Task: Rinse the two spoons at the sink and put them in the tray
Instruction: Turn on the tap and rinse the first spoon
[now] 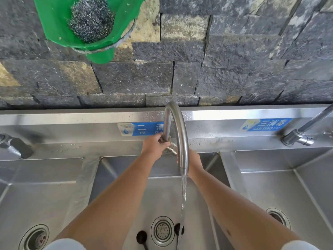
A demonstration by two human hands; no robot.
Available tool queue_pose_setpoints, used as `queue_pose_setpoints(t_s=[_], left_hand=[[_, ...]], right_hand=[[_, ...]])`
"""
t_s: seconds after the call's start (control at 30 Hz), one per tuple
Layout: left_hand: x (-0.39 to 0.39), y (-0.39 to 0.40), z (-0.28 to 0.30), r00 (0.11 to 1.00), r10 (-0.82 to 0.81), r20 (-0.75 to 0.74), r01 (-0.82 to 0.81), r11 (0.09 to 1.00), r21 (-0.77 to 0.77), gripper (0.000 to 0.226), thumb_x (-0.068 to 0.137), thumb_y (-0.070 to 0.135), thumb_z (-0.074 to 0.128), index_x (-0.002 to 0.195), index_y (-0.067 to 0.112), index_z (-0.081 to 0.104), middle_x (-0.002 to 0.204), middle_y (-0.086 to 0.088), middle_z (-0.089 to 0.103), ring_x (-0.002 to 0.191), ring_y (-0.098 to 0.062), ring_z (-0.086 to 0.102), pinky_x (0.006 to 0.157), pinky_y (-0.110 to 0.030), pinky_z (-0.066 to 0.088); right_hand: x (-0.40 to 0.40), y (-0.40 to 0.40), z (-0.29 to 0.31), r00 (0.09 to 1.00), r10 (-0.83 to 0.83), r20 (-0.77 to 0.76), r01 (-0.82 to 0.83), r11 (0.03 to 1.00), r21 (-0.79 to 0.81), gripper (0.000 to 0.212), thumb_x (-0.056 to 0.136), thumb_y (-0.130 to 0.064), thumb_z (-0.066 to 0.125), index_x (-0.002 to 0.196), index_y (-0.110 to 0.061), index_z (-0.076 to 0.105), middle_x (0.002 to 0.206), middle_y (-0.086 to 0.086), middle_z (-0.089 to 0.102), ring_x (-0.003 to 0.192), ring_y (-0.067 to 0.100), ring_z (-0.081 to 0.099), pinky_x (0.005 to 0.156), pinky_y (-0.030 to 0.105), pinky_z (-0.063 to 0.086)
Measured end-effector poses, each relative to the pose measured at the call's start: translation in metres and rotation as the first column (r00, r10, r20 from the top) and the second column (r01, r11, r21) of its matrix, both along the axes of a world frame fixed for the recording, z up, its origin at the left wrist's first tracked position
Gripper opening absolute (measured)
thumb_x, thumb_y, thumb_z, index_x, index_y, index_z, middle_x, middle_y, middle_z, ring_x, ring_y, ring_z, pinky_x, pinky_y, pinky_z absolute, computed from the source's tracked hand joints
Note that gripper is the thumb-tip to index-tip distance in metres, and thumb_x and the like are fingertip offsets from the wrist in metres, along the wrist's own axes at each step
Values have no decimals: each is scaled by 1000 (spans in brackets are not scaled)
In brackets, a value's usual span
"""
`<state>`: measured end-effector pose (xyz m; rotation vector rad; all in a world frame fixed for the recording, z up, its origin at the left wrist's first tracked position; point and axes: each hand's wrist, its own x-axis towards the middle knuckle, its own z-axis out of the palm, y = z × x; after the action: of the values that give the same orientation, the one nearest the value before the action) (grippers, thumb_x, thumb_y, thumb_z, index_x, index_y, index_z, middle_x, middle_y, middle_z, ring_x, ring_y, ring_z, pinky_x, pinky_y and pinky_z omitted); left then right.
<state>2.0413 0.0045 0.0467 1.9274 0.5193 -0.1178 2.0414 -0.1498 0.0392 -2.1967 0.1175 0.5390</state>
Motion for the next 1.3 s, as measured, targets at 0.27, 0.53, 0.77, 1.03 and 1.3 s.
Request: queue_pose_setpoints(t_s=[0.27, 0.53, 0.77, 1.03, 1.3], left_hand=[[-105, -20, -57, 976, 51, -210, -48, 999, 18, 59, 87, 43, 60, 140, 17, 48, 134, -12, 58, 116, -31, 60, 97, -48, 51], [-232, -70, -141, 907, -94, -410, 48, 991, -121, 20, 92, 35, 52, 94, 17, 63, 100, -15, 70, 101, -31, 67, 87, -47, 52], [-263, -99, -216, 844, -116, -523, 55, 990, -130, 31, 93, 33, 50, 114, 20, 67, 107, -9, 71, 102, -30, 65, 84, -35, 49], [-257, -120, -281, 846, -161, -508, 105, 985, -136, 25, 89, 25, 55, 109, 22, 70, 101, 9, 68, 96, -8, 58, 76, -18, 36], [-250, -111, -268, 843, -68, -534, -106, 952, -288, 31, 89, 15, 56, 63, 25, 69, 56, 0, 59, 55, -17, 54, 57, -29, 41]], right_hand=[[-79, -34, -35, 988, 2, -152, -9, 999, -45, 27, 88, -25, 46, 90, -11, 69, 79, 6, 72, 79, 26, 67, 77, 44, 56], [-185, -63, -117, 928, 39, -369, -61, 997, -49, 26, 92, -25, 47, 80, -15, 66, 77, 4, 68, 71, 20, 63, 74, 38, 56], [-229, -75, -208, 919, 9, -395, -92, 977, -192, 21, 93, -29, 53, 103, -17, 67, 92, -2, 62, 81, 15, 55, 61, 22, 37], [-231, -68, -273, 907, -79, -413, -36, 964, -264, 11, 88, -21, 55, 89, -17, 65, 96, 7, 70, 78, 21, 55, 66, 26, 39], [-220, -71, -262, 899, -23, -437, -27, 994, -109, 21, 85, -17, 55, 66, -10, 58, 71, 12, 63, 69, 26, 56, 63, 34, 40]])
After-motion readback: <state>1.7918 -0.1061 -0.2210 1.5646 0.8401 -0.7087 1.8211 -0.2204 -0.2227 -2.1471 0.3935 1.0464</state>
